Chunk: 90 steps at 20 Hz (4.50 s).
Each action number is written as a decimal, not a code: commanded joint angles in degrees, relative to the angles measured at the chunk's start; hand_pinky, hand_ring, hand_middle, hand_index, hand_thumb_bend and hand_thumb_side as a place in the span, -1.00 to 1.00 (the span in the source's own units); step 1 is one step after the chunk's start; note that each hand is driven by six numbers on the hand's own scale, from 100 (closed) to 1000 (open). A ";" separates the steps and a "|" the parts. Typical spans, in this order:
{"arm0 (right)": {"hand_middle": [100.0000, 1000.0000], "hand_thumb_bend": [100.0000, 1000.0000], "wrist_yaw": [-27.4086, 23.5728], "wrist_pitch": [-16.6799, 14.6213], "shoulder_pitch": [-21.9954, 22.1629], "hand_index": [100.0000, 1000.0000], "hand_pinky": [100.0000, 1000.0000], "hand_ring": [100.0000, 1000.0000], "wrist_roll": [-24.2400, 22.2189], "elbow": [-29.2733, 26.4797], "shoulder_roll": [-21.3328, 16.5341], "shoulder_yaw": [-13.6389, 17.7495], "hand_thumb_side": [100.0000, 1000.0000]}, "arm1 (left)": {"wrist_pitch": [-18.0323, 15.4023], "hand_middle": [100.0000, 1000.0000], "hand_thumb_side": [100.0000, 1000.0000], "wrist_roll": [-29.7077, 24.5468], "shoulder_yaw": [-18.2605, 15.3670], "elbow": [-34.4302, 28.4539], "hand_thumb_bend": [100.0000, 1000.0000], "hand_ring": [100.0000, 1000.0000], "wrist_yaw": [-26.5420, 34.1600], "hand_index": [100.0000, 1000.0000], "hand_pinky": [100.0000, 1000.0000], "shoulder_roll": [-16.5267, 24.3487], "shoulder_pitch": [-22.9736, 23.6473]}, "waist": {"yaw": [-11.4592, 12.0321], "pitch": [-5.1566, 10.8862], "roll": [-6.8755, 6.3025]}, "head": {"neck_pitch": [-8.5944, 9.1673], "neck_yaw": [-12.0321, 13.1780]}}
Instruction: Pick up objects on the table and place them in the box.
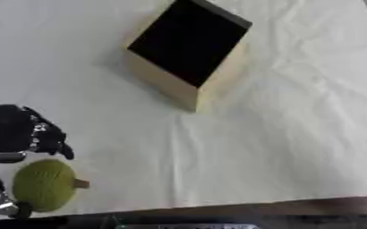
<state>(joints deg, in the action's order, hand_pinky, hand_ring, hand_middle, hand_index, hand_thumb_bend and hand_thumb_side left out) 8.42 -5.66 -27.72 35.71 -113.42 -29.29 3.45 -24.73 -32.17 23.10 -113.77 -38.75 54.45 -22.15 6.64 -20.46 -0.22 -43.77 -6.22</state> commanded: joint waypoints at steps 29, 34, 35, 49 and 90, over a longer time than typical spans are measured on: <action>0.28 -0.33 -0.09 -0.04 -0.19 0.58 0.56 0.27 0.75 -1.17 -0.66 0.47 0.18 | 0.62 -0.28 -0.87 1.71 0.00 2.00 0.00 -0.32 -5.59 0.15 -0.27 -0.42 1.86 | -0.03 0.92 0.10 | -0.35 -0.10; 0.28 -0.34 -0.09 -0.01 -0.08 0.58 0.56 0.27 0.80 -1.17 -0.70 0.48 0.18 | 1.28 -0.25 -1.00 1.02 -0.58 0.94 -0.24 -0.34 -4.22 0.18 -0.32 0.12 1.95 | 0.03 0.95 0.06 | -0.35 -0.21; 0.28 -0.34 -0.09 -0.01 -0.06 0.58 0.56 0.27 0.80 -1.17 -0.71 0.48 0.18 | 1.45 -0.24 -1.00 0.80 -0.74 0.69 -0.29 -0.34 -3.90 0.19 -0.33 0.32 1.93 | 0.05 0.97 0.05 | -0.35 -0.26; 0.28 -0.34 0.00 -0.03 -0.03 0.58 0.56 0.27 0.73 -1.17 -0.97 0.41 0.18 | 2.95 -0.19 -1.00 -0.16 -3.84 -0.82 -0.53 -0.33 3.37 0.22 -0.36 3.99 0.04 | 0.37 1.13 -0.15 | -0.35 -1.00; 0.29 -0.34 -0.12 -0.97 -2.88 0.59 0.56 0.27 -0.26 -1.17 -3.06 -0.12 0.19 | 3.70 -0.28 -1.00 9.34 -5.29 4.47 -0.77 -0.44 -19.76 0.10 -0.49 -22.27 -32.61 | -0.94 1.03 0.18 | 2.28 2.36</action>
<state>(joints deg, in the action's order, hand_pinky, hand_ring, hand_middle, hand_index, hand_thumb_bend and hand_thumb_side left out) 8.38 -6.54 -29.79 35.69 -113.42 -30.56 3.13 -20.82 -23.67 18.18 -109.66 -56.21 33.02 -53.49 5.67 -20.51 -0.14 -42.37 -4.39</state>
